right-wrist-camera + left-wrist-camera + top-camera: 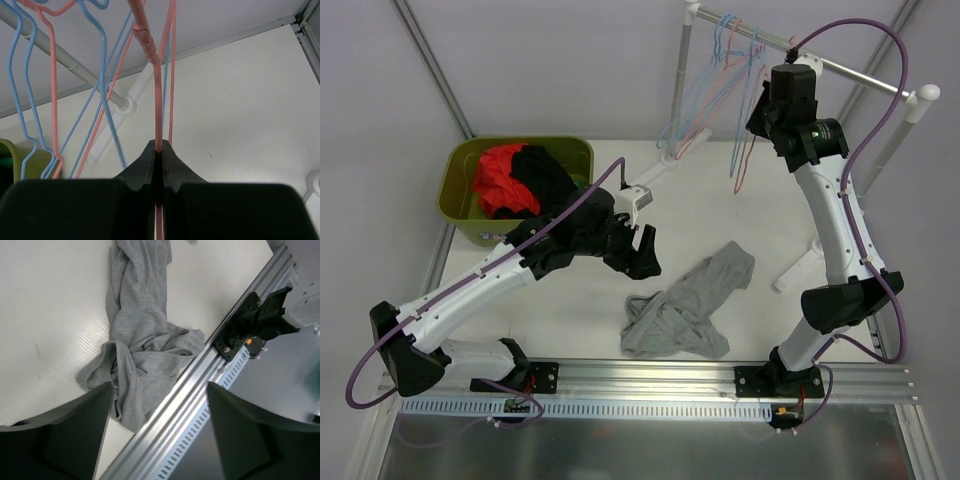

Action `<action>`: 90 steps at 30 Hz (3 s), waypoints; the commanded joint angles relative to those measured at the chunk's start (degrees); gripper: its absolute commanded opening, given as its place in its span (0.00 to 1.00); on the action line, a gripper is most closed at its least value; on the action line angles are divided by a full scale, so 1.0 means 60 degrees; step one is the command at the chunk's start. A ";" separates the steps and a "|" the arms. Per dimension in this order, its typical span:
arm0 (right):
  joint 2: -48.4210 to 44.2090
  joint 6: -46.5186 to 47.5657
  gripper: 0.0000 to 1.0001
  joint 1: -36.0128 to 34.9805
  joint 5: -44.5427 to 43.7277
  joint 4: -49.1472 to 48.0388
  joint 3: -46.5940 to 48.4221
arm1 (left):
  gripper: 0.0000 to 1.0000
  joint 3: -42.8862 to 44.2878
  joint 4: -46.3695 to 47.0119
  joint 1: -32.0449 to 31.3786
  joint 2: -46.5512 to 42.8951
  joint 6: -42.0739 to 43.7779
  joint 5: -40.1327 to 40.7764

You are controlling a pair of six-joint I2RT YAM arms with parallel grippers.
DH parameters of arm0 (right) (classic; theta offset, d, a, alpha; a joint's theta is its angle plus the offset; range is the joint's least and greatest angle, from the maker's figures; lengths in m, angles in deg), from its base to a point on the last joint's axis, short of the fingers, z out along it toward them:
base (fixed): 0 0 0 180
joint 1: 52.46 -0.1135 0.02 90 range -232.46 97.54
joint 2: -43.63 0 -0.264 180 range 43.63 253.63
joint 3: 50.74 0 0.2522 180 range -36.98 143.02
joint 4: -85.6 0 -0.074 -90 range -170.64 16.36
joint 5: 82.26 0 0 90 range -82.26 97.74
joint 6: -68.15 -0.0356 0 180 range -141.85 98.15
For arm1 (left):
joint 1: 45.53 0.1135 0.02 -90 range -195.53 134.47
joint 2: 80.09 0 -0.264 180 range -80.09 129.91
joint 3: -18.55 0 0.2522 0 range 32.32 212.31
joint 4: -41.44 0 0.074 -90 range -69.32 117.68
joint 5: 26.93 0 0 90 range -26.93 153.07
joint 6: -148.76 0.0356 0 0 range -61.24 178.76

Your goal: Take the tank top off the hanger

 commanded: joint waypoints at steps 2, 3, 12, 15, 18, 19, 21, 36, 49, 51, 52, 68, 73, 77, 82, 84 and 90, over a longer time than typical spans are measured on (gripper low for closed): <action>-0.0162 -0.0185 0.05 0.0056 0.0445 -0.0643 0.0206 | 0.96 0.0503 -0.0087 0.0075 0.0173 0.0090 0.0110; -0.0191 -0.0185 0.03 0.0071 0.0460 -0.0657 0.0176 | 0.99 0.0547 -0.0102 0.0075 0.0319 0.0105 0.0037; -0.0440 -0.0112 0.21 0.0247 0.0826 -0.0745 -0.0131 | 0.99 0.1177 -0.0087 0.0002 0.1271 0.0207 -0.0374; -0.0790 -0.0111 0.73 0.0290 0.0797 -0.0731 -0.0380 | 0.99 0.1265 -0.0087 -0.0056 0.1550 0.0266 -0.0389; -0.1608 -0.0141 0.94 0.0378 0.1030 -0.0731 -0.1052 | 0.99 0.1382 -0.0087 -0.0187 0.2033 0.0353 -0.0374; -0.1888 -0.0155 0.99 0.0408 0.1031 -0.0731 -0.1577 | 0.99 0.1484 -0.0073 -0.0246 0.2194 0.0470 -0.0258; -0.2851 -0.0097 1.00 0.0452 0.1191 -0.0629 -0.2150 | 0.99 0.1631 -0.0116 -0.0494 0.2750 0.0602 -0.0009; -0.8980 -0.0228 1.00 0.0847 0.2069 0.1510 -0.5800 | 0.99 0.3418 -0.0541 -0.2325 0.7261 0.1759 0.2230; -0.9523 -0.0829 0.99 0.0833 0.2862 0.1496 -0.6430 | 0.02 0.3097 -0.1127 -0.2869 0.8656 0.0970 0.2686; -0.9508 -0.0815 0.99 0.0847 0.2892 0.1467 -0.6431 | 0.00 0.2951 -0.1142 -0.2869 0.8247 0.0911 0.2994; -0.9493 -0.0786 1.00 0.0833 0.2892 0.1452 -0.6416 | 0.00 0.2921 -0.1214 -0.2854 0.8028 0.0867 0.3082; -0.9698 -0.0712 1.00 0.0847 0.2672 0.0866 -0.6812 | 0.00 1.0530 -0.6764 0.1303 0.4963 0.0602 0.4898; -0.9596 -0.0756 1.00 0.0833 0.2745 0.0690 -0.6753 | 0.00 1.1577 -0.6080 0.4125 0.4759 0.0310 0.4519; -0.9508 -0.0756 0.99 0.0847 0.2892 0.0646 -0.6782 | 0.00 1.2485 -0.5041 0.5741 0.4876 0.0179 0.3904; -0.9552 -0.0771 1.00 0.0833 0.2804 0.0646 -0.6928 | 0.00 1.2486 -0.4073 0.7938 0.5007 -0.1139 0.2967; -0.9581 -0.0756 1.00 0.0847 0.2804 0.0646 -0.6972 | 0.00 1.2501 -0.3721 0.8584 0.5197 -0.1286 0.3111; -0.9596 -0.0639 0.99 0.0847 0.2775 0.0646 -0.6943 | 0.00 1.2135 -0.3618 0.9683 0.5666 -0.1595 0.3405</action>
